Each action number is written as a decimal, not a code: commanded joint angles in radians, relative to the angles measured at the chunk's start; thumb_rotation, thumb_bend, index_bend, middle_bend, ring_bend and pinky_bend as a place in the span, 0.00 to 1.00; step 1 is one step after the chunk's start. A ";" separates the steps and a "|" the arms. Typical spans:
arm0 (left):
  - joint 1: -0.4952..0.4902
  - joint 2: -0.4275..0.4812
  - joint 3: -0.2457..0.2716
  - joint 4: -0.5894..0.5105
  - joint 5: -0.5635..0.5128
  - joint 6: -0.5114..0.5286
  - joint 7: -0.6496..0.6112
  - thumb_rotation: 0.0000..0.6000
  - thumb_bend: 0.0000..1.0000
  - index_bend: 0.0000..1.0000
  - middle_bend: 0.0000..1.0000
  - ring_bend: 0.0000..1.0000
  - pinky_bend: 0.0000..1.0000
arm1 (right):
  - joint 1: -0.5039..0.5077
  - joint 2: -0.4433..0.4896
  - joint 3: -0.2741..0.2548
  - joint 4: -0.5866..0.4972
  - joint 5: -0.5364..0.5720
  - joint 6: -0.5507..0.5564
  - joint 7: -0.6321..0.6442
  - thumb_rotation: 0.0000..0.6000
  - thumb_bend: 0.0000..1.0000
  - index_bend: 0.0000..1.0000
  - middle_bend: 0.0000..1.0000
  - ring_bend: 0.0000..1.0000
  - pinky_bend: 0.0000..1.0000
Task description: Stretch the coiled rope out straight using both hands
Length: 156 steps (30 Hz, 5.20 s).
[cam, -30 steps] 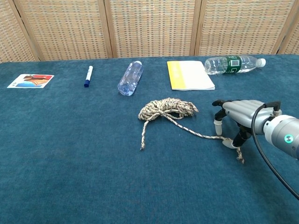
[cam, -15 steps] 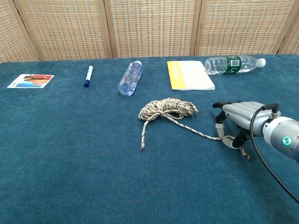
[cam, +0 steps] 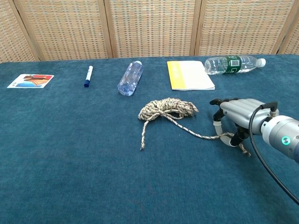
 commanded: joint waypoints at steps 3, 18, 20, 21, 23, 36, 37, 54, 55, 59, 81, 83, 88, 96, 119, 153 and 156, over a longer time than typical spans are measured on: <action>-0.125 -0.019 -0.059 0.026 -0.018 -0.149 -0.055 1.00 0.00 0.15 0.00 0.00 0.00 | 0.003 -0.005 -0.005 -0.006 -0.010 0.009 -0.014 1.00 0.43 0.62 0.00 0.00 0.00; -0.422 -0.192 -0.093 0.249 0.191 -0.357 0.030 1.00 0.15 0.39 0.00 0.00 0.00 | 0.020 -0.020 0.003 -0.003 0.012 0.009 -0.066 1.00 0.43 0.62 0.00 0.00 0.00; -0.454 -0.215 -0.093 0.280 0.208 -0.380 0.037 1.00 0.16 0.39 0.00 0.00 0.00 | 0.023 -0.020 0.005 0.001 0.018 0.005 -0.070 1.00 0.43 0.63 0.00 0.00 0.00; -0.474 -0.232 -0.094 0.300 0.218 -0.393 0.043 1.00 0.16 0.39 0.00 0.00 0.00 | 0.025 -0.020 0.006 0.003 0.022 0.002 -0.072 1.00 0.43 0.63 0.00 0.00 0.00; -0.503 -0.259 -0.093 0.335 0.237 -0.409 0.054 1.00 0.16 0.40 0.00 0.00 0.00 | 0.028 -0.020 0.008 0.005 0.028 -0.003 -0.075 1.00 0.43 0.63 0.00 0.00 0.00; -0.683 -0.447 -0.100 0.532 0.281 -0.518 0.084 1.00 0.21 0.46 0.00 0.00 0.00 | 0.045 -0.010 0.022 0.007 0.051 -0.030 -0.070 1.00 0.43 0.63 0.00 0.00 0.00; -0.693 -0.458 -0.100 0.543 0.283 -0.523 0.087 1.00 0.21 0.46 0.00 0.00 0.00 | 0.046 -0.010 0.023 0.006 0.053 -0.032 -0.069 1.00 0.43 0.63 0.00 0.00 0.00; -0.861 -0.655 -0.048 0.789 0.296 -0.599 0.055 1.00 0.25 0.49 0.00 0.00 0.00 | 0.067 0.001 0.022 0.022 0.060 -0.065 -0.040 1.00 0.43 0.63 0.00 0.00 0.00; -0.866 -0.662 -0.047 0.797 0.294 -0.599 0.052 1.00 0.25 0.49 0.00 0.00 0.00 | 0.067 0.001 0.022 0.023 0.061 -0.067 -0.038 1.00 0.43 0.63 0.00 0.00 0.00; -0.882 -0.681 -0.038 0.819 0.286 -0.604 0.053 1.00 0.26 0.51 0.00 0.00 0.00 | 0.069 0.004 0.020 0.028 0.063 -0.071 -0.031 1.00 0.43 0.64 0.00 0.00 0.00; -0.893 -0.656 -0.010 0.760 0.217 -0.606 0.143 1.00 0.37 0.52 0.00 0.00 0.00 | 0.070 0.008 0.009 0.034 0.065 -0.067 -0.010 1.00 0.43 0.64 0.00 0.00 0.00; -0.894 -0.657 -0.008 0.761 0.212 -0.608 0.144 1.00 0.37 0.52 0.00 0.00 0.00 | 0.071 0.008 0.009 0.033 0.065 -0.066 -0.010 1.00 0.43 0.64 0.00 0.00 0.00; -0.896 -0.657 -0.004 0.762 0.207 -0.605 0.150 1.00 0.41 0.52 0.00 0.00 0.00 | 0.073 0.009 0.011 0.031 0.067 -0.064 -0.012 1.00 0.43 0.64 0.00 0.00 0.00; -0.897 -0.655 0.000 0.761 0.195 -0.603 0.149 1.00 0.41 0.52 0.00 0.00 0.00 | 0.076 0.009 0.012 0.031 0.073 -0.065 -0.014 1.00 0.43 0.64 0.00 0.00 0.00; -0.898 -0.709 0.029 0.856 0.189 -0.576 0.079 1.00 0.41 0.52 0.00 0.00 0.00 | 0.081 0.005 0.008 0.030 0.081 -0.061 -0.019 1.00 0.43 0.65 0.00 0.00 0.00; -0.891 -0.727 0.041 0.893 0.176 -0.551 0.050 1.00 0.41 0.80 0.00 0.00 0.00 | 0.083 0.005 0.006 0.031 0.088 -0.057 -0.020 1.00 0.43 0.65 0.00 0.00 0.00; -0.890 -0.719 0.037 0.882 0.173 -0.545 0.053 1.00 0.41 0.82 0.00 0.00 0.00 | 0.084 0.006 0.008 0.028 0.089 -0.055 -0.023 1.00 0.43 0.65 0.00 0.00 0.00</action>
